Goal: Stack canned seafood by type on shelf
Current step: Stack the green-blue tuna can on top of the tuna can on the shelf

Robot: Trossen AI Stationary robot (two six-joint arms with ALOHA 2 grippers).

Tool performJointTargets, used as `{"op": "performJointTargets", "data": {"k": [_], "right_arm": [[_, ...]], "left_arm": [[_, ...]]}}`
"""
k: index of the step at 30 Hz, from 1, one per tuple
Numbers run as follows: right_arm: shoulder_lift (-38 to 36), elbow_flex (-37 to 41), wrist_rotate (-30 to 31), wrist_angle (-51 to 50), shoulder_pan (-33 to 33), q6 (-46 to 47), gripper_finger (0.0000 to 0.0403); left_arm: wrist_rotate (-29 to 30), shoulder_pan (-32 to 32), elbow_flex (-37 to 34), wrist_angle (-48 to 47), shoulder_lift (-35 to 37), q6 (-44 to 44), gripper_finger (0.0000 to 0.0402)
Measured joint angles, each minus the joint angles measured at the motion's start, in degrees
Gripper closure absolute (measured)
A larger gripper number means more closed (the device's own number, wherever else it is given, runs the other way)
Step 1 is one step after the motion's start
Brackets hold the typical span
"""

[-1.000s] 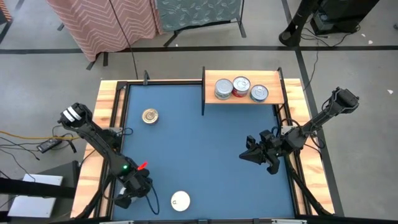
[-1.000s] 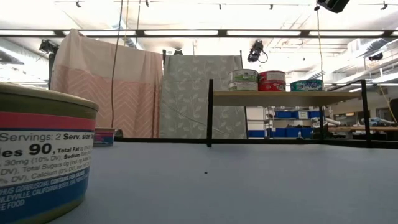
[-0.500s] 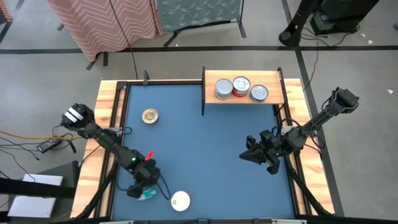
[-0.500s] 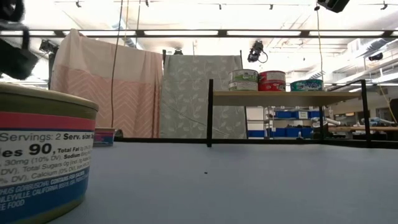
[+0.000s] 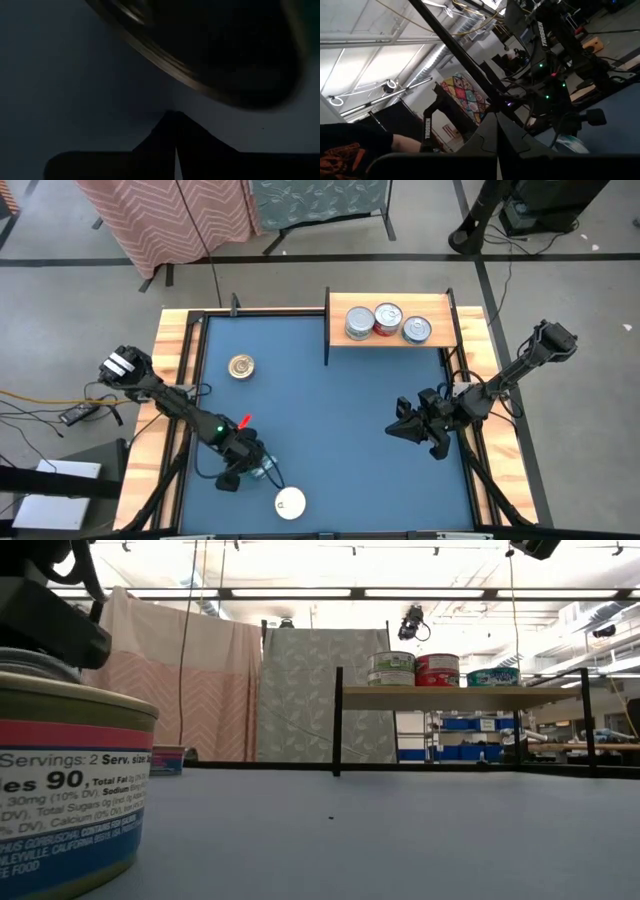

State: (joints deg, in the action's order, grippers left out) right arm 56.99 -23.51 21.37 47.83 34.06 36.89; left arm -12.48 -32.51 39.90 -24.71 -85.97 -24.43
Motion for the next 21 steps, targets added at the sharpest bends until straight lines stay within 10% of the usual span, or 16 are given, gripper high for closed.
{"op": "performJointTargets", "data": {"k": [21], "right_arm": [[0.00,0.02,0.00,-0.02,0.00,0.01,0.0398]], "left_arm": [[-1.65,8.44,5.93,-4.58,10.12,-6.07,0.0196]]}}
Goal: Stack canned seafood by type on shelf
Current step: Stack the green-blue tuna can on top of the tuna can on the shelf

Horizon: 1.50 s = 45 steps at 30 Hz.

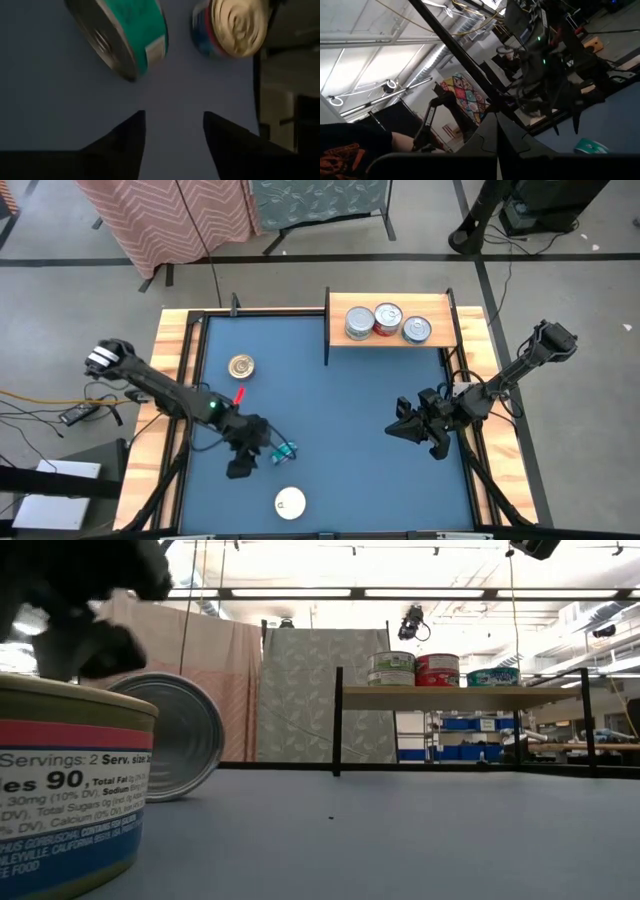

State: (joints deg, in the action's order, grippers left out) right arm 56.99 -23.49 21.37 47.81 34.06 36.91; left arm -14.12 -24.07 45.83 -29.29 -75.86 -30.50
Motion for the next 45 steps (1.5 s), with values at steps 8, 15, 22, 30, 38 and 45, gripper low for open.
{"op": "performJointTargets", "data": {"k": [8,15,22,30,38,45], "right_arm": [[0.00,0.00,0.00,0.01,0.00,0.37,0.0398],[-0.01,0.00,0.00,0.01,0.00,0.39,0.0398],[0.00,0.00,0.00,0.01,0.00,0.39,0.0398],[-0.02,0.00,0.00,0.01,-0.02,0.42,0.0398],[-0.02,0.02,-0.14,0.06,0.00,0.83,0.0398],[-0.02,0.02,-0.46,0.05,0.02,0.83,0.0398]], "left_arm": [[-0.31,5.79,6.61,-2.34,2.50,4.65,0.0167],[-3.63,10.05,7.30,0.14,2.37,7.91,0.0137],[-0.70,12.91,7.30,-0.04,2.37,13.04,0.0126],[-0.11,14.27,7.25,2.14,-0.66,15.04,0.0127],[-6.31,14.25,7.19,6.45,-6.16,10.67,0.0127],[-6.04,14.23,7.19,6.56,-6.49,8.85,0.0128]]}}
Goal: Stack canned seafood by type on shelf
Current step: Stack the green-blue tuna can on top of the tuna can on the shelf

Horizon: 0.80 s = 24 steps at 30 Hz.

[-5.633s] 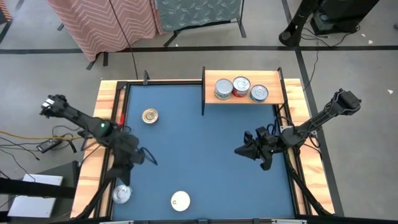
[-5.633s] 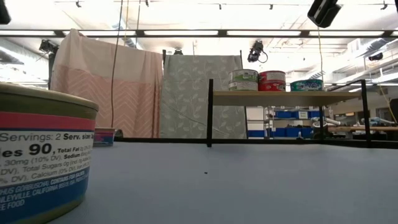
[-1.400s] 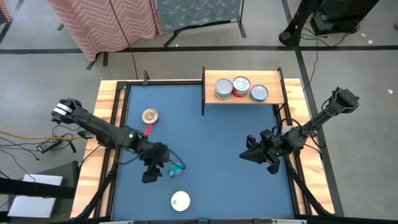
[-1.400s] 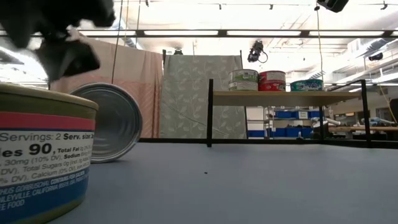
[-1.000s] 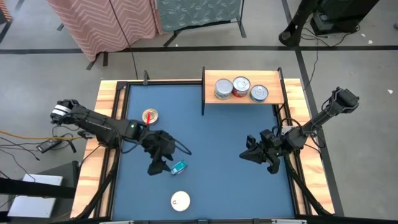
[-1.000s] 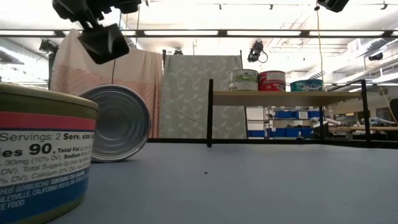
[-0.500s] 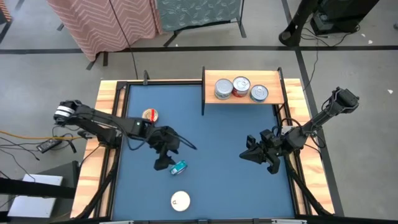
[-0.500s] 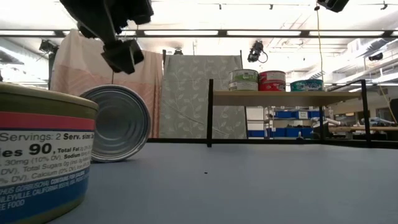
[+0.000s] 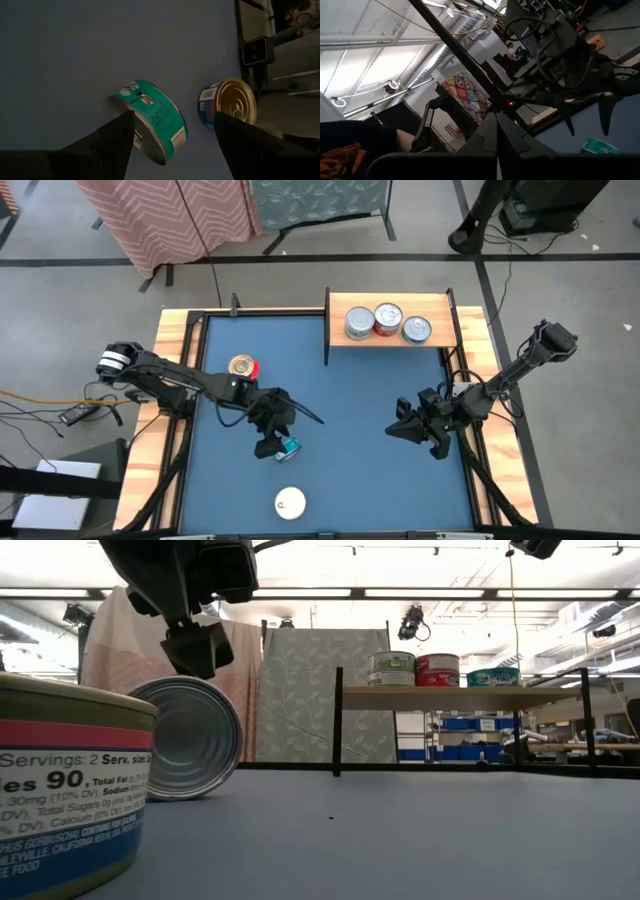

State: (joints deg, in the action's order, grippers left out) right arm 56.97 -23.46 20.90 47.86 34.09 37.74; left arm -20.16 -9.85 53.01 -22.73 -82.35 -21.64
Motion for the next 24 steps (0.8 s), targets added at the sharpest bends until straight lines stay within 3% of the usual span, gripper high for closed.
{"op": "performJointTargets", "data": {"k": [12,24], "right_arm": [[0.00,0.00,-1.51,0.10,0.00,0.22,0.0398],[-0.04,0.00,-2.64,0.05,0.02,1.13,0.0398]], "left_arm": [[-2.91,0.00,0.00,-2.21,-2.44,-2.11,0.0128],[-3.37,0.00,0.00,1.57,-8.08,-2.94,0.0128]]}}
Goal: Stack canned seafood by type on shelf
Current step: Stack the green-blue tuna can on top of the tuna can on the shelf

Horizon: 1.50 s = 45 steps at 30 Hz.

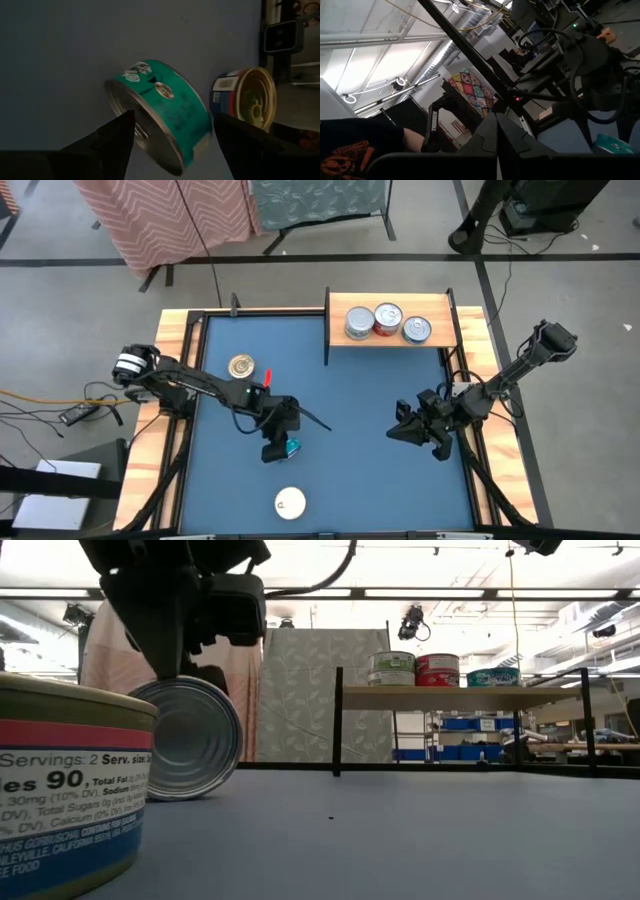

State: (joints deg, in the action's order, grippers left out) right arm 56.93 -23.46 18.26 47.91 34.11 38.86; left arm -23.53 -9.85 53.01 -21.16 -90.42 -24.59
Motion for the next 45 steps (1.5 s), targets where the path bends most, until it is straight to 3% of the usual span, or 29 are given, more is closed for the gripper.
{"op": "performJointTargets", "data": {"k": [15,29,45], "right_arm": [[-3.29,0.00,-0.63,-2.41,0.00,-0.30,0.0398],[-6.39,0.00,-0.34,-5.30,0.00,-1.53,0.0398],[-6.47,0.00,-0.33,-5.56,-0.04,-1.56,0.0398]], "left_arm": [[0.47,-0.87,0.02,3.80,-2.74,-2.02,0.0134],[0.94,-0.79,0.26,4.15,-2.37,-0.50,0.0252],[1.54,-0.83,0.16,4.50,-2.40,0.21,0.0255]]}}
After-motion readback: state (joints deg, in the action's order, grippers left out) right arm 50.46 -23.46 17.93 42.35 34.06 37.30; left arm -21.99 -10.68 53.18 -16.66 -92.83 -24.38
